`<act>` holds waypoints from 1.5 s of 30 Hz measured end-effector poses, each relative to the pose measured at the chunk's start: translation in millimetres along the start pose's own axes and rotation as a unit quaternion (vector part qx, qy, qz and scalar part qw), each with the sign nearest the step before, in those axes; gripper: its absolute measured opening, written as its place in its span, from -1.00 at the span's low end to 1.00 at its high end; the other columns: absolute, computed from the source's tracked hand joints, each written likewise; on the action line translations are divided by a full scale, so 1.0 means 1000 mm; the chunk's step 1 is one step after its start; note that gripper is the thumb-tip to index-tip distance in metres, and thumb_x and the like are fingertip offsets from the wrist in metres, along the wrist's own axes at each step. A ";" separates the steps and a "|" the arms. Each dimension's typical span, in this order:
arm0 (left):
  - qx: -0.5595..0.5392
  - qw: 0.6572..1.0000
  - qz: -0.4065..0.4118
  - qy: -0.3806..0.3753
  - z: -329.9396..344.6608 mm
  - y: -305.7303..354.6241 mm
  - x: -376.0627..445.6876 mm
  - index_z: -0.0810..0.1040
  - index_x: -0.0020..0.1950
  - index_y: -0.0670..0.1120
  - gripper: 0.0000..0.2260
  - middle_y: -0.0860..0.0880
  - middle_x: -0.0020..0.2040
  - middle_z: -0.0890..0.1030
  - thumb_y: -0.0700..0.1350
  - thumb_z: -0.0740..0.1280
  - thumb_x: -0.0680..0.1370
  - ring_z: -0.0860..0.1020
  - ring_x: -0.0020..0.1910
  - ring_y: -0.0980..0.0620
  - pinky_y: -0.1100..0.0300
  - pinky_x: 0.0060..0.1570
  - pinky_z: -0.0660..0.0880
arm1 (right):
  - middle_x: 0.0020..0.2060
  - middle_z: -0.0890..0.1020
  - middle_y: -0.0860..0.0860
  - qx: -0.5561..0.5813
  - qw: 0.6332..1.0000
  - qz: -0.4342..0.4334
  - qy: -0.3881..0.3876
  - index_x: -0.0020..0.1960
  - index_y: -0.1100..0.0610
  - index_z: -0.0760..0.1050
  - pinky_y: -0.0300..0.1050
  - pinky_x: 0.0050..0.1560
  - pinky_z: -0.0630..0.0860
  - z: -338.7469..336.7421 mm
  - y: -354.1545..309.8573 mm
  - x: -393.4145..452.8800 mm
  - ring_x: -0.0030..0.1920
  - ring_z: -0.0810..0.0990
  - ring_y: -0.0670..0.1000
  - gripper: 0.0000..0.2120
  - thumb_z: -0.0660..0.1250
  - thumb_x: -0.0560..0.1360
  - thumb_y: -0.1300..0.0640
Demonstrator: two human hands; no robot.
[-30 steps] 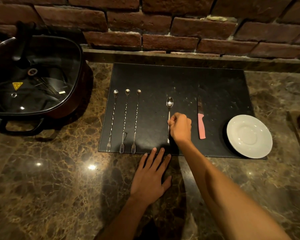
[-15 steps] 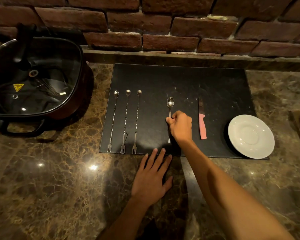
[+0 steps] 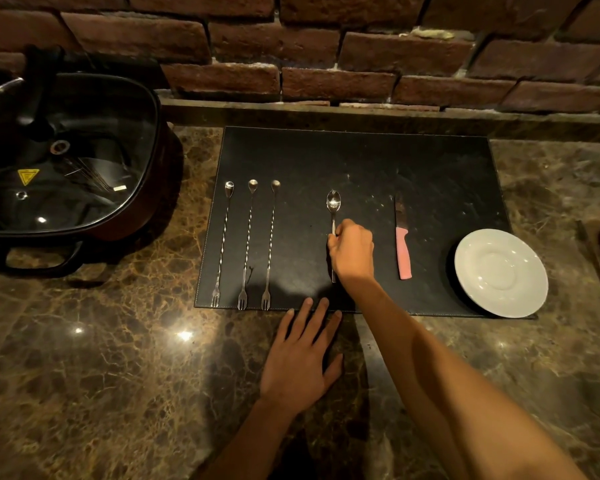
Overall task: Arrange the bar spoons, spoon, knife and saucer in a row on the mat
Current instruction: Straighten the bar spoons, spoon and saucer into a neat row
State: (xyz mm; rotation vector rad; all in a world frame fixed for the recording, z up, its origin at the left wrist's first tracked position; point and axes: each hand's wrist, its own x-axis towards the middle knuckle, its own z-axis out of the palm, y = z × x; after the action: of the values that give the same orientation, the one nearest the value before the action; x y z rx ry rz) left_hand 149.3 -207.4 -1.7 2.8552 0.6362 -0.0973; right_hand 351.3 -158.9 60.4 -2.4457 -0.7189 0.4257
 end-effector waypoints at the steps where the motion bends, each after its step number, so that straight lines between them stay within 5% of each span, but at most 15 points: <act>1: 0.000 1.000 0.000 0.001 0.000 0.000 0.000 0.21 0.64 0.01 -0.39 -0.09 0.65 0.23 0.24 0.12 0.64 0.18 0.64 -0.15 -0.15 0.54 0.08 | -0.04 0.61 0.24 -0.002 1.000 -0.002 0.001 0.02 0.29 0.50 0.06 -0.13 0.52 0.000 0.000 0.000 -0.05 0.61 0.25 -0.88 0.29 0.57 0.23; 8: -0.013 1.000 -0.005 0.004 0.004 0.000 0.000 0.21 0.64 0.03 -0.39 -0.07 0.66 0.21 0.23 0.16 0.63 0.16 0.64 -0.12 -0.12 0.58 0.03 | -0.09 0.63 0.20 0.029 0.999 0.008 0.017 -0.02 0.26 0.53 0.01 -0.12 0.49 -0.004 0.009 0.003 -0.08 0.60 0.20 -0.79 0.31 0.59 0.10; 15: -0.017 1.000 -0.003 0.014 0.010 -0.001 -0.001 0.17 0.65 0.05 -0.37 -0.05 0.67 0.18 0.23 0.16 0.62 0.12 0.66 -0.10 -0.12 0.59 0.03 | 0.02 0.58 0.23 -0.003 0.988 0.060 0.145 0.05 0.25 0.53 -0.03 -0.08 0.39 -0.052 0.063 0.005 0.01 0.56 0.24 -0.85 0.29 0.56 0.18; 20: -0.010 1.000 0.000 0.020 0.013 -0.003 -0.001 0.15 0.66 0.05 -0.36 -0.05 0.67 0.16 0.23 0.16 0.62 0.10 0.66 -0.10 -0.14 0.57 0.06 | 0.15 0.52 0.27 -0.044 0.992 0.091 0.073 0.19 0.28 0.52 0.07 0.13 0.44 -0.059 0.086 0.001 0.13 0.51 0.28 -0.68 0.38 0.53 0.10; 29: -0.002 1.000 0.001 0.028 0.014 -0.003 -0.002 0.15 0.65 0.05 -0.36 -0.06 0.67 0.17 0.21 0.18 0.61 0.10 0.66 -0.10 -0.14 0.55 0.09 | 0.06 0.56 0.20 -0.052 0.993 0.068 0.081 0.10 0.26 0.55 0.01 0.01 0.49 -0.045 0.086 -0.005 0.02 0.55 0.18 -0.79 0.36 0.55 0.14; 45: 0.012 0.999 -0.001 0.039 0.012 -0.002 -0.001 0.23 0.63 0.03 -0.39 -0.06 0.66 0.20 0.20 0.17 0.61 0.11 0.65 -0.10 -0.13 0.55 0.10 | 0.14 0.55 0.17 -0.053 0.993 0.072 0.076 0.21 0.23 0.53 -0.02 0.06 0.51 -0.042 0.090 -0.007 0.09 0.52 0.13 -0.72 0.35 0.56 0.11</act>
State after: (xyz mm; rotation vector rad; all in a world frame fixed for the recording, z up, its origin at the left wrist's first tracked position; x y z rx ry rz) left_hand 147.3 -209.3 -13.9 2.8945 0.6567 0.0050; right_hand 400.1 -243.5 41.9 -2.6077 -0.5154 0.2568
